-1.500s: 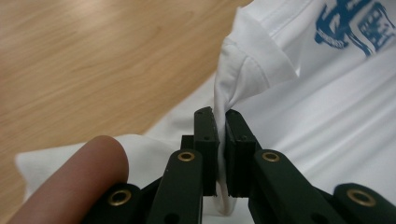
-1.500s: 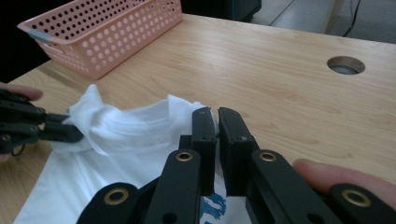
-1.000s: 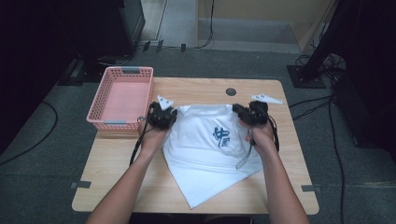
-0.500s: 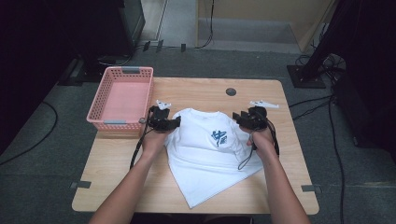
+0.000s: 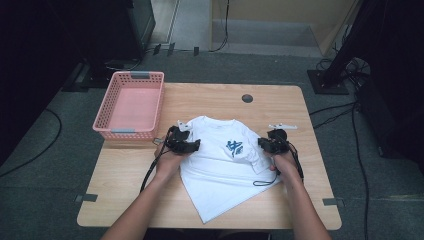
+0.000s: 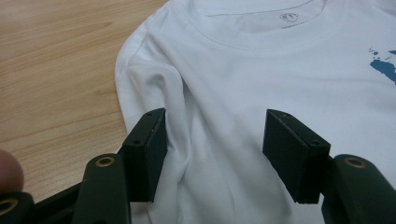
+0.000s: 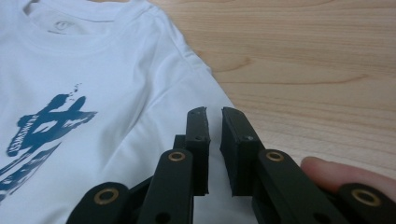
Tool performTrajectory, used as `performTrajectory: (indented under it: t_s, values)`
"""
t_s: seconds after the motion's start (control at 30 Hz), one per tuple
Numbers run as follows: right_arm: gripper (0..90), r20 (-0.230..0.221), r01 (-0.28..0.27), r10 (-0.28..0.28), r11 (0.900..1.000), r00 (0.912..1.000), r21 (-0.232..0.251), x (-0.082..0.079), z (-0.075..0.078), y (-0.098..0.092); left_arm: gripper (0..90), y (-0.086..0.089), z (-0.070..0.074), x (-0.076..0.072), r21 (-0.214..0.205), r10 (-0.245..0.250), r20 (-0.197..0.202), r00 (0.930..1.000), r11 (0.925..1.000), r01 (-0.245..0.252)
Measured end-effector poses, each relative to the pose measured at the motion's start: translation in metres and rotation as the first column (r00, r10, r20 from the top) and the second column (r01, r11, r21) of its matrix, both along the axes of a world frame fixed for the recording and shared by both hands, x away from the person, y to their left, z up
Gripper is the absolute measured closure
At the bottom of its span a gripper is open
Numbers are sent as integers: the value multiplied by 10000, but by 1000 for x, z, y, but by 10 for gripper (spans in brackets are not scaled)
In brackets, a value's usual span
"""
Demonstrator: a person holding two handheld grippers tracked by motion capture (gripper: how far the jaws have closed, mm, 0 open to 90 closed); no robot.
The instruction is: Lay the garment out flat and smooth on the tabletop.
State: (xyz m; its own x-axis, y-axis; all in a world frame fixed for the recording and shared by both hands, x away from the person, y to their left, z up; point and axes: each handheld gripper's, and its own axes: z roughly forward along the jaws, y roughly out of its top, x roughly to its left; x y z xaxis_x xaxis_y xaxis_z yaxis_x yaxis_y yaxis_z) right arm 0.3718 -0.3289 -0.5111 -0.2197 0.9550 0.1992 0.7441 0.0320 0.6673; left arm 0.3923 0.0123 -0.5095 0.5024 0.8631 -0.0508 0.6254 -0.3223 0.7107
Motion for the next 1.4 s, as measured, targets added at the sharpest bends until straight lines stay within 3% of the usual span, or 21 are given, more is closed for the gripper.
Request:
performTrajectory:
  t_s: [0.07,0.27,0.4,0.57,0.67,0.87,1.03,1.17,1.27,1.4]
  values:
    - [818,115,31,-28,9996,9999,-265,4,0,-2,398,0,-1,1,43,4,-66,10000,10000,-4]
    - [810,314,880,-873,9959,9957,-216,20,-2,-11,381,-1,-2,4,-89,-192,-4,9998,9998,192]
    - [810,495,1102,-1088,9936,9928,-257,22,-4,-17,382,-1,-3,6,-212,-189,148,9997,9996,192]
    - [799,831,914,-854,9933,9929,-714,10,-5,-20,382,-5,-6,2,-78,-104,463,9989,9999,107]
    - [799,1107,939,-855,9929,9902,-732,-1,-8,-26,381,-9,-7,-1,-54,-169,585,9981,9998,173]
    - [791,1200,1191,-1103,9905,9866,-688,-16,-9,-36,382,-18,-9,-6,-117,-229,716,9972,9996,238]
    - [781,1233,1323,-1229,9886,9847,-715,-33,-10,-48,381,-32,-9,-16,-108,-825,673,9943,9965,834]
    - [773,1298,1371,-1271,9880,9834,-711,-44,-11,-60,372,-29,-7,-22,-390,-1307,446,9904,9904,1324]
    - [747,1312,1247,-1155,9901,9846,-638,-49,-11,-68,361,-13,-3,-21,-753,-944,515,9942,9923,981]
    - [713,1292,1099,-1041,9932,9861,-388,-51,-11,-74,378,16,0,-14,-1089,369,393,9985,9935,-324]
